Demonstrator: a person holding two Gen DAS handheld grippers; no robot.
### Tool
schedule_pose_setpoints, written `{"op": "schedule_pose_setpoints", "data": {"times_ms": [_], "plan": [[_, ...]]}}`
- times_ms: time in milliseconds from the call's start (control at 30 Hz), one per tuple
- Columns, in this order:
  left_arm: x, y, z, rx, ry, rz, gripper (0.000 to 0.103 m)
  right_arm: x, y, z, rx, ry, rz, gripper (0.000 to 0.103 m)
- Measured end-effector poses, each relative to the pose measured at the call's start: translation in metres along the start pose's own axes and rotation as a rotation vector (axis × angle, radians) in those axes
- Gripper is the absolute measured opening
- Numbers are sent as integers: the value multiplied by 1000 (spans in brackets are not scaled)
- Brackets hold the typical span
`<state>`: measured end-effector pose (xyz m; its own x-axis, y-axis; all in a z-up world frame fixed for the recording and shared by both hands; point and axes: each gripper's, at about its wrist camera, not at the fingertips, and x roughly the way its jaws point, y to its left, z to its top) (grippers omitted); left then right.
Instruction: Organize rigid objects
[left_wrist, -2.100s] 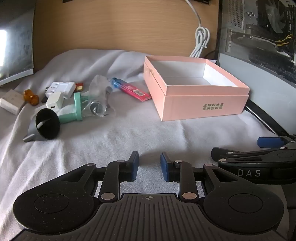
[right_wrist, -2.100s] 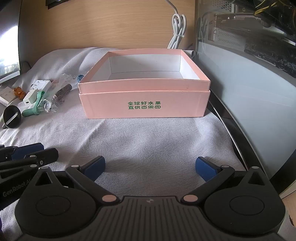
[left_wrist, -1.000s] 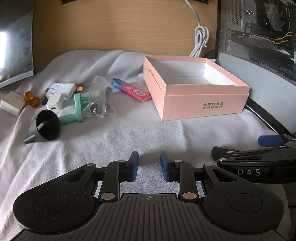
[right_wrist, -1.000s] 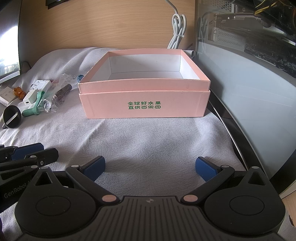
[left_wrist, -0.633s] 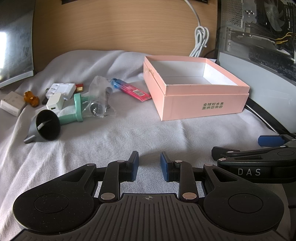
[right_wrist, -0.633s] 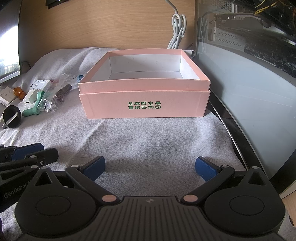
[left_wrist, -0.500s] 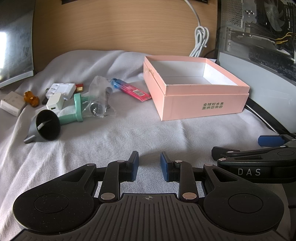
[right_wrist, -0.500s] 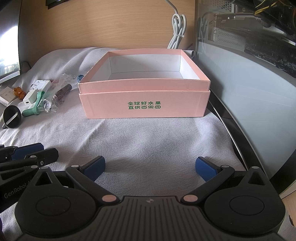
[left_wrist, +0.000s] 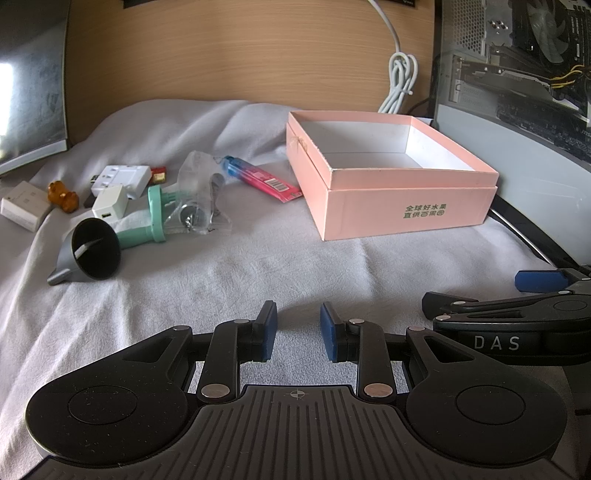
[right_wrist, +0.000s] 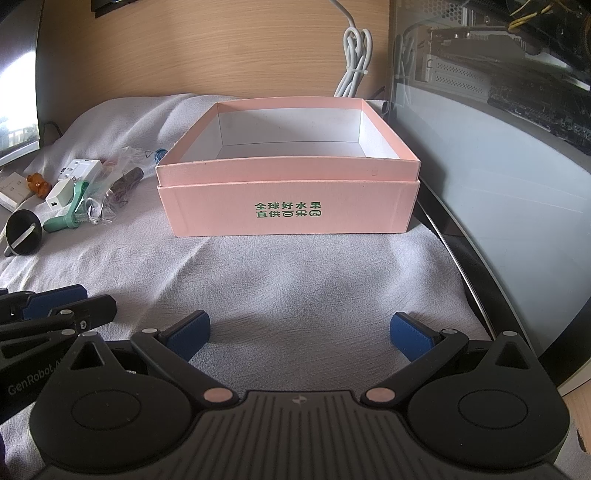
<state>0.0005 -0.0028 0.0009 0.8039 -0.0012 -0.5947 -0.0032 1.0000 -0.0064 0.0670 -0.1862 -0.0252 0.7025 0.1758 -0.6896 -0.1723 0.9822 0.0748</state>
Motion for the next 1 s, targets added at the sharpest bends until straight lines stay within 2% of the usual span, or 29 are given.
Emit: {"op": "schedule_pose_setpoints", "data": {"times_ms": [1000], "plan": [[-1, 0, 0, -1, 0, -1, 30, 2, 0, -2, 1, -1, 1, 103]]}}
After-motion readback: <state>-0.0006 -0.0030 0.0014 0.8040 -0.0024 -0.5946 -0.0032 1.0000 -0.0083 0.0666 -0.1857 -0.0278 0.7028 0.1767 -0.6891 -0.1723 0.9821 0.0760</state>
